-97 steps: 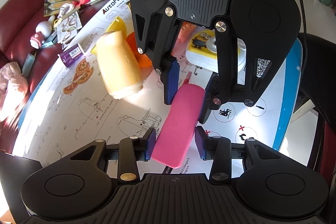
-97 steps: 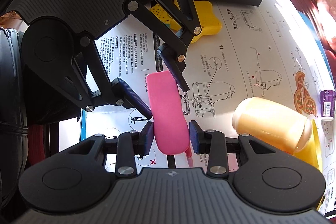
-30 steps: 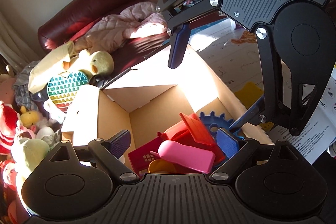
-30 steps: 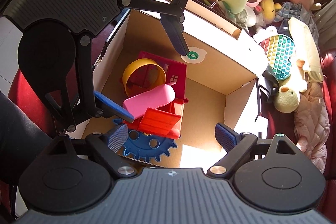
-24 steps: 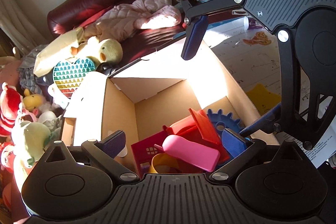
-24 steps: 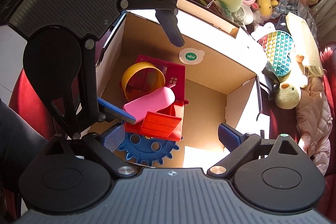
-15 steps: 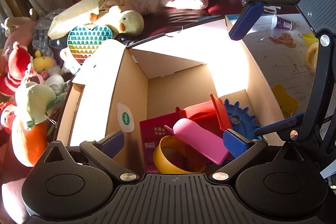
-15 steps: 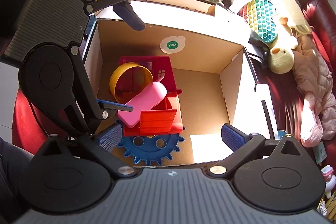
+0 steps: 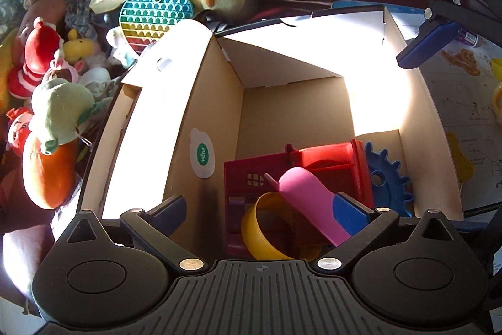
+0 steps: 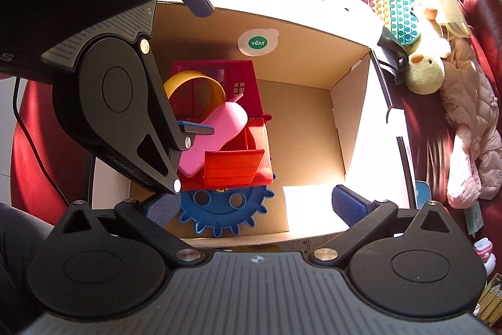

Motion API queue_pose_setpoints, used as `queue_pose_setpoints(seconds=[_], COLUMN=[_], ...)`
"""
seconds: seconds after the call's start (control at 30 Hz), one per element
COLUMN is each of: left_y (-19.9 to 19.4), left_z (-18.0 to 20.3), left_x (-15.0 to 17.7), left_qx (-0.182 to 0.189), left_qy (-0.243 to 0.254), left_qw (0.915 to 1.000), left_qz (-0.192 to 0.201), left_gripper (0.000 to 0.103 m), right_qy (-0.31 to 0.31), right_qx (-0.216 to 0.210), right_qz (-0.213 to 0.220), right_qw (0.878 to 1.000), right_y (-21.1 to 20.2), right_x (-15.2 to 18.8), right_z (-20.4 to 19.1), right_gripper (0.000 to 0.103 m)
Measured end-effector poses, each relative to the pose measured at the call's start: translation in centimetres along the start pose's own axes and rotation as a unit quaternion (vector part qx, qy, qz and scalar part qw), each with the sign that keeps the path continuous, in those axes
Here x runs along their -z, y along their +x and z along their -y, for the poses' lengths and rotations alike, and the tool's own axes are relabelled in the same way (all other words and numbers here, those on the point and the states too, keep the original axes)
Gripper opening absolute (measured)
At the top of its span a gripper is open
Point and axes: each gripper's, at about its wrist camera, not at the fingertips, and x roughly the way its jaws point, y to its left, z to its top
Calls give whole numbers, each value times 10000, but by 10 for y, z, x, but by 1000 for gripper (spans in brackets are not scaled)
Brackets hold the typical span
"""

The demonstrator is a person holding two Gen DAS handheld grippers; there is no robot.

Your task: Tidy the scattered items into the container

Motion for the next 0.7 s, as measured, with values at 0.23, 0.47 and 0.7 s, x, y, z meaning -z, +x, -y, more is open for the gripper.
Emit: queue_pose_setpoints(seconds=[0.23,0.47,0.7], left_y=[10,15,21], left_z=[3,5,6], left_x=[0,1,4], left_qx=[117,194,425], left_qy=[7,59,108], left_qw=[9998,9995,9985], left_qz=[-155,-228,-318], left_gripper=[103,103,102], right_qy=[-155,-158,-275], right_qx=[-79,-127,-103], right_qz=[-131,-206,-371], right_qw=[9998,9996,9989], right_y=[7,12,15], right_x=[1,1,0], right_z=[-4,-4,-8], right_gripper=[102,102,102])
